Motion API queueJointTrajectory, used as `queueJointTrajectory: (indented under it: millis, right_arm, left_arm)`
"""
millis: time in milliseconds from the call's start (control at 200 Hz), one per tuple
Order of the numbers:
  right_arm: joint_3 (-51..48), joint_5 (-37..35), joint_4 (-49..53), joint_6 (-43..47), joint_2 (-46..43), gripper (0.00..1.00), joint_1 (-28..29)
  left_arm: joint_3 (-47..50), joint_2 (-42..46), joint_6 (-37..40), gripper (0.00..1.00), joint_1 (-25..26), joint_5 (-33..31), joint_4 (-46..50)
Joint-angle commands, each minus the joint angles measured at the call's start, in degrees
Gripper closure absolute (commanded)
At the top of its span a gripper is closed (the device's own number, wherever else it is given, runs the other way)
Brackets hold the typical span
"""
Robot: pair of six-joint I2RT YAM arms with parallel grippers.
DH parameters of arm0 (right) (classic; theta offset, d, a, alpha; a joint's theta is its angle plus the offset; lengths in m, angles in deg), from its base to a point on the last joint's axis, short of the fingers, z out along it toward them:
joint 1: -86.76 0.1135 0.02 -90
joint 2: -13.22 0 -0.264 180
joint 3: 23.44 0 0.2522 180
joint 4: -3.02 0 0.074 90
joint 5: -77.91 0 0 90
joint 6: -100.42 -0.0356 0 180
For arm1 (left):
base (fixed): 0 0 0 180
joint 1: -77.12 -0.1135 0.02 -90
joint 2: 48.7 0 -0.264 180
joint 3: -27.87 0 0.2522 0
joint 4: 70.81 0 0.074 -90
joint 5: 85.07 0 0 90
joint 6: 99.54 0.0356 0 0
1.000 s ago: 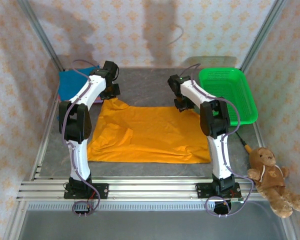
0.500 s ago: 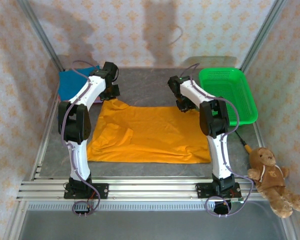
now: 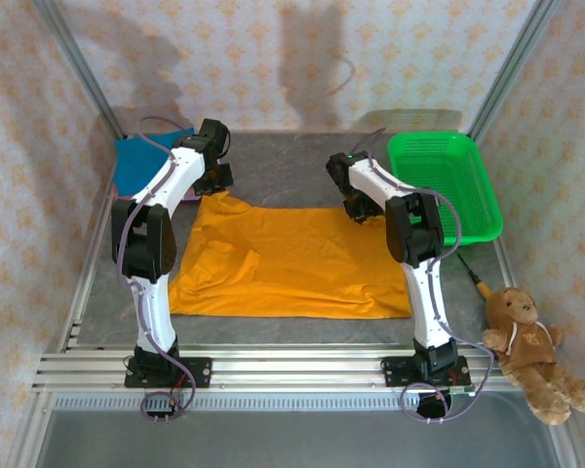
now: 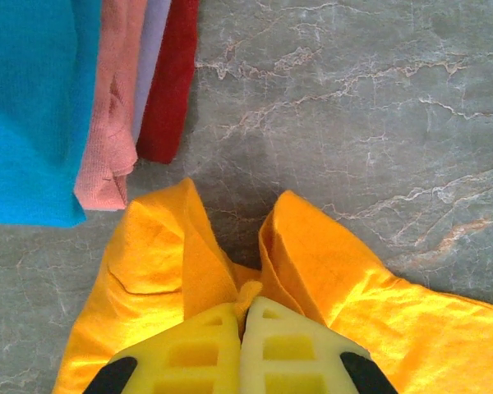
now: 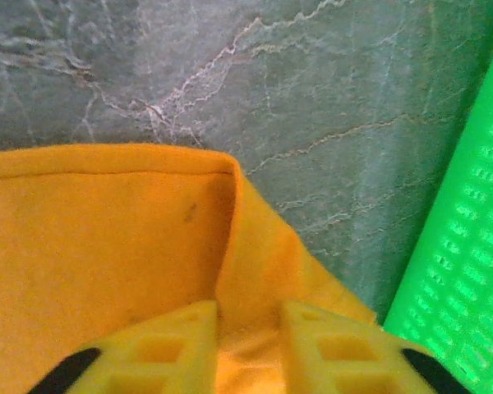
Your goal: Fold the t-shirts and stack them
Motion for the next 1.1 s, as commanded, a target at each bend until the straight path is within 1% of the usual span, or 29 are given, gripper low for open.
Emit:
queueJointTrajectory:
  millis: [0, 110, 220, 435, 460, 556, 776, 976, 1096]
  right_arm:
    - [1.5, -2.9, 2.1, 0.2, 0.5, 0.83, -0.2]
    - [1.6, -3.2, 2.5, 0.1, -1.0, 0.95, -0.1]
    - [1.4, -4.1, 3.3, 0.1, -3.2, 1.0, -0.2]
    - [-1.4, -3.7, 5.1, -1.0, -7.6, 1.0, -0.2]
    - [-1.9, -3.6, 5.4, -1.4, -8.2, 1.0, -0.2]
    - [-4.2, -3.0, 6.7, -2.8, -10.5, 1.0, -0.1]
    - [-10.8, 0.0, 8.9, -5.8, -15.4, 1.0, -0.2]
    - [-17.4, 0.5, 10.4, -7.0, -19.6, 1.0, -0.2]
    - [-21.2, 1.1, 10.2, -7.3, -22.3, 1.0, -0.1]
  left_arm:
    - [0.6, 3.0, 0.7, 1.0, 0.5, -2.1, 1.0]
    - [0.4, 4.1, 0.9, 1.0, 0.4, -2.4, 1.5]
    - [-0.1, 5.3, 1.3, 1.0, 0.5, -3.3, 2.9]
    - [0.1, 7.7, 1.2, 1.0, 0.4, -4.1, 5.7]
    - [0.3, 9.7, 0.9, 1.0, 0.4, -4.0, 6.0]
    - [1.7, 12.2, 0.0, 1.0, 0.3, -3.2, 7.0]
    - [9.6, 19.3, -1.8, 1.0, 0.4, -1.4, 8.2]
    - [17.4, 25.1, -2.7, 1.0, 0.5, 0.2, 8.3]
    - [19.7, 27.8, -3.0, 1.0, 0.6, 0.3, 9.3]
